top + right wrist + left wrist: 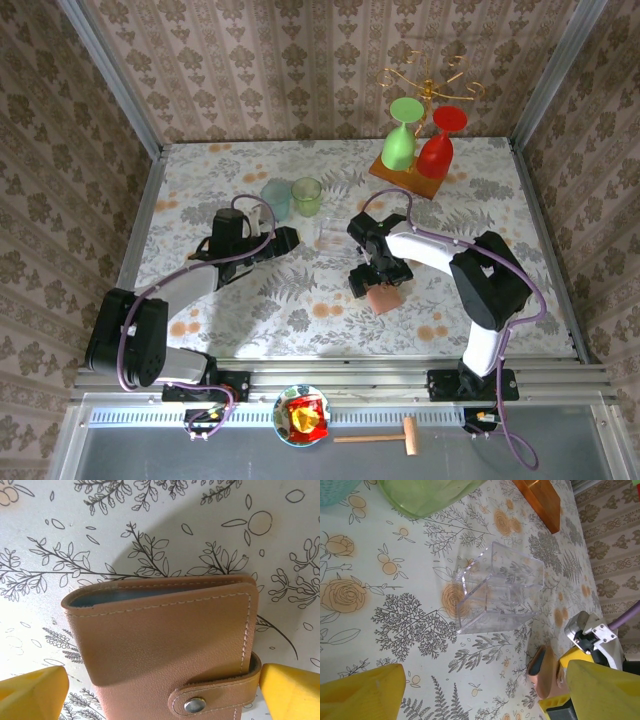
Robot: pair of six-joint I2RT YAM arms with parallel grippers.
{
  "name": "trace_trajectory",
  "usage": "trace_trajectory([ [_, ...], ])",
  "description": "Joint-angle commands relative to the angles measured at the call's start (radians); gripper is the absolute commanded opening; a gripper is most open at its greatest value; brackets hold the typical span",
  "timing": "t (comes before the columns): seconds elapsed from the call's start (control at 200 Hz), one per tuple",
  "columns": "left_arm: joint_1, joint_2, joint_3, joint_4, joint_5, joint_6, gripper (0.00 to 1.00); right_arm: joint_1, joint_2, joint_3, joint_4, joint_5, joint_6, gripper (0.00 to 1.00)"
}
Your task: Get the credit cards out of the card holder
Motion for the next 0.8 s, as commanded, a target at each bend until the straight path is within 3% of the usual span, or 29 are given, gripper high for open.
trace_trajectory([
  [0.0,0.004,-0.022,-0.012,-0.008,-0.008,0.016,0.84,0.001,0.020,-0.003,-0.043,0.006,-0.007,0.99],
  [0.795,0.005,-0.023,-0.001,-0.018,-0.008,0.022,0.84,0.003,0.005,-0.049,-0.030,-0.038,0.037,0.89],
])
